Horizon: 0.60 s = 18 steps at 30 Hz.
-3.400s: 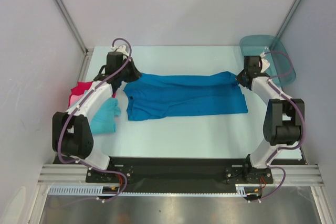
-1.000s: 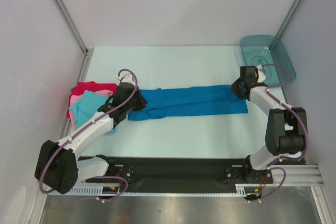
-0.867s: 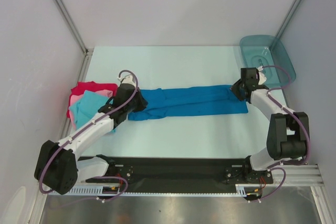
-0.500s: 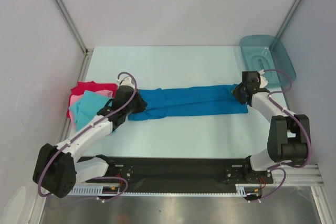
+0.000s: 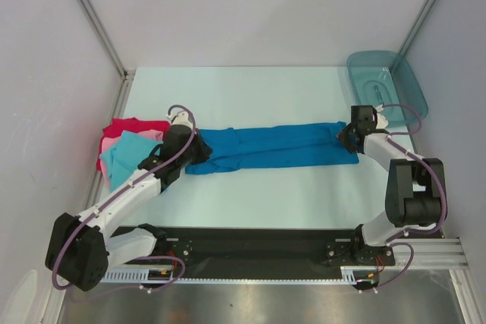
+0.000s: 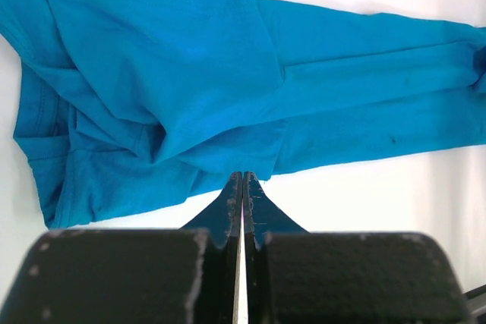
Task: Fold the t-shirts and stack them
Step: Fold the tshirt
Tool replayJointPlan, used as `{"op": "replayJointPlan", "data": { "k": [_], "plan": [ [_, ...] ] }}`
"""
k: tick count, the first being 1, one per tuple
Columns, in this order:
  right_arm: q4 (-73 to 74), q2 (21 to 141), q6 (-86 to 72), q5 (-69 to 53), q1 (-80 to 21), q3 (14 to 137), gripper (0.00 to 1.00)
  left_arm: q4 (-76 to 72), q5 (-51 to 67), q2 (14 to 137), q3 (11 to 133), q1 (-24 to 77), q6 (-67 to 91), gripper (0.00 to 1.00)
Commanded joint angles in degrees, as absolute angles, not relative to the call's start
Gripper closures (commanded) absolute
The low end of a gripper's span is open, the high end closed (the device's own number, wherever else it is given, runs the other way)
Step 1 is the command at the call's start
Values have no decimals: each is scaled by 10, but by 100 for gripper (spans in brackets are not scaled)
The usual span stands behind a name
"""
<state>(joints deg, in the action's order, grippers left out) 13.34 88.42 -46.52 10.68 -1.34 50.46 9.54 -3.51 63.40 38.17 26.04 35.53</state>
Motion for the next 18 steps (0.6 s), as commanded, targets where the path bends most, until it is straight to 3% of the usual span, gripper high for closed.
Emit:
{"op": "replayJointPlan", "data": {
  "k": [1,18],
  "plan": [
    [103,896,-461,122,-9,500,59,84,-43,617,377,265,349,99],
    [71,936,-464,119,-8,506,61,86,-48,628,381,265,340,98]
  ]
}}
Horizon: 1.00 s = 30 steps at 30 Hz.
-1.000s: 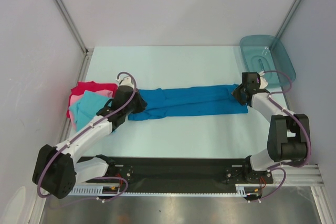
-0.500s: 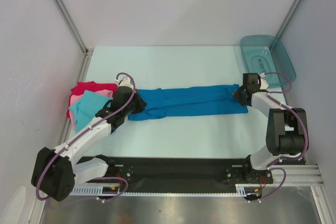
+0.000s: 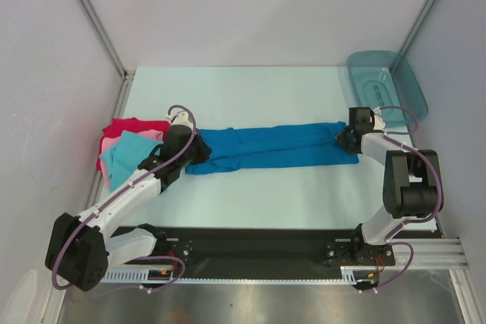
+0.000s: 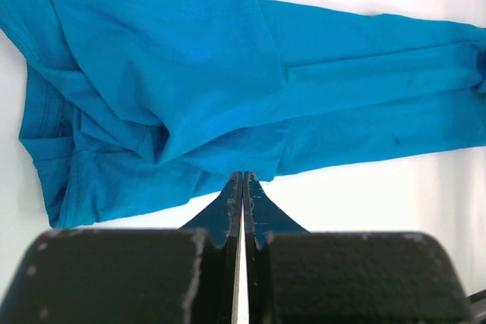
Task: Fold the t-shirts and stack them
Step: Fold the tshirt
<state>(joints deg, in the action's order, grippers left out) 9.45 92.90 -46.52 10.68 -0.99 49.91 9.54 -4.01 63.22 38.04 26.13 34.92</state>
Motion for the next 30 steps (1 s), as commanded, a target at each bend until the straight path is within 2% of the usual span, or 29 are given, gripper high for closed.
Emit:
{"op": "replayJointPlan", "data": {
  "k": [1,6,9,10,13,26,27,28,30],
  "plan": [
    [69,939,-463,119,-8,506,63,87,-49,627,381,265,339,98],
    [67,942,-465,122,-11,510,70,87,-49,628,381,266,338,99],
    [67,939,-466,126,-12,511,78,87,-51,628,381,269,339,99],
    [67,938,-466,126,-13,512,88,86,-52,628,381,270,339,99],
    [74,938,-465,130,-15,520,100,87,-55,630,381,273,339,99],
    [143,964,-447,162,-27,625,100,95,-67,617,382,280,334,100],
    [143,965,-446,161,-28,623,97,95,-66,617,383,280,334,100],
    [142,964,-447,160,-27,622,89,94,-65,621,385,280,335,100],
    [142,964,-449,154,-27,617,84,91,-62,623,385,280,336,100]
  ]
}}
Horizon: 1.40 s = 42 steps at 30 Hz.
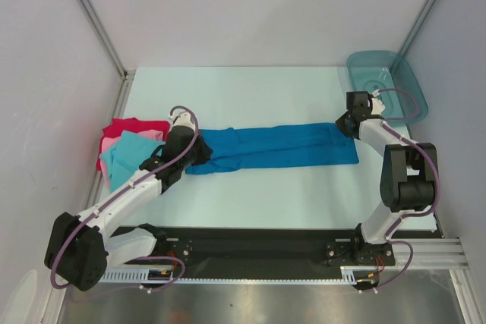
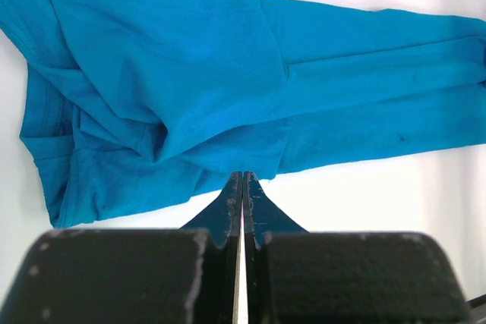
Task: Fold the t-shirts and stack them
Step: Fold the tshirt
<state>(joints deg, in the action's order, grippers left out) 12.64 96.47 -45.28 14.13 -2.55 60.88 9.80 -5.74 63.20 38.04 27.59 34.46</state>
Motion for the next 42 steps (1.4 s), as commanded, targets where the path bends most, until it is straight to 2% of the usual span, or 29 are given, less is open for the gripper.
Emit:
{"op": "replayJointPlan", "data": {
  "k": [1,3,6,9,42],
  "plan": [
    [139,965,-448,152,-27,614,80,91,-62,624,384,280,337,100],
    [136,962,-447,149,-26,602,73,89,-62,624,382,280,337,100],
    [134,954,-447,147,-25,592,57,90,-62,622,382,280,334,100],
    [134,935,-453,139,-19,574,49,88,-60,626,384,280,334,100],
    [102,909,-477,123,-4,509,49,89,-62,621,394,286,331,100]
  ]
}}
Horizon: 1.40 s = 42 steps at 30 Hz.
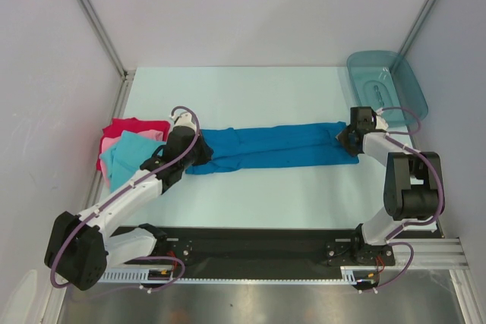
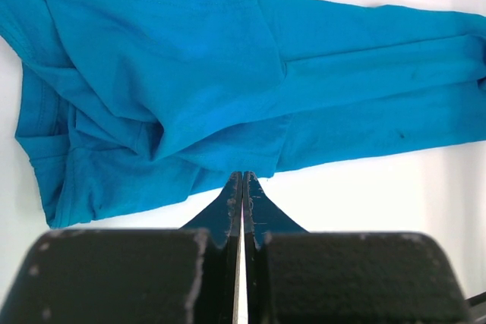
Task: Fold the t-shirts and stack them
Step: Fold the tshirt
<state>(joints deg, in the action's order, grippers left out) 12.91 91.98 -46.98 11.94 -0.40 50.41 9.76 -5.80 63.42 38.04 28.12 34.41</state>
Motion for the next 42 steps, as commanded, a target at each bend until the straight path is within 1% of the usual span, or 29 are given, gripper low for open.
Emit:
{"op": "replayJointPlan", "data": {
  "k": [1,19,31,42],
  "plan": [
    [101,911,-477,123,-5,511,49,90,-63,620,393,286,331,100],
    [47,969,-479,120,-9,530,50,100,-69,606,396,286,323,100],
    [74,994,-472,120,-11,589,51,98,-71,613,396,286,323,100],
    [101,996,-468,121,-14,603,52,93,-69,623,401,286,323,99]
  ]
}}
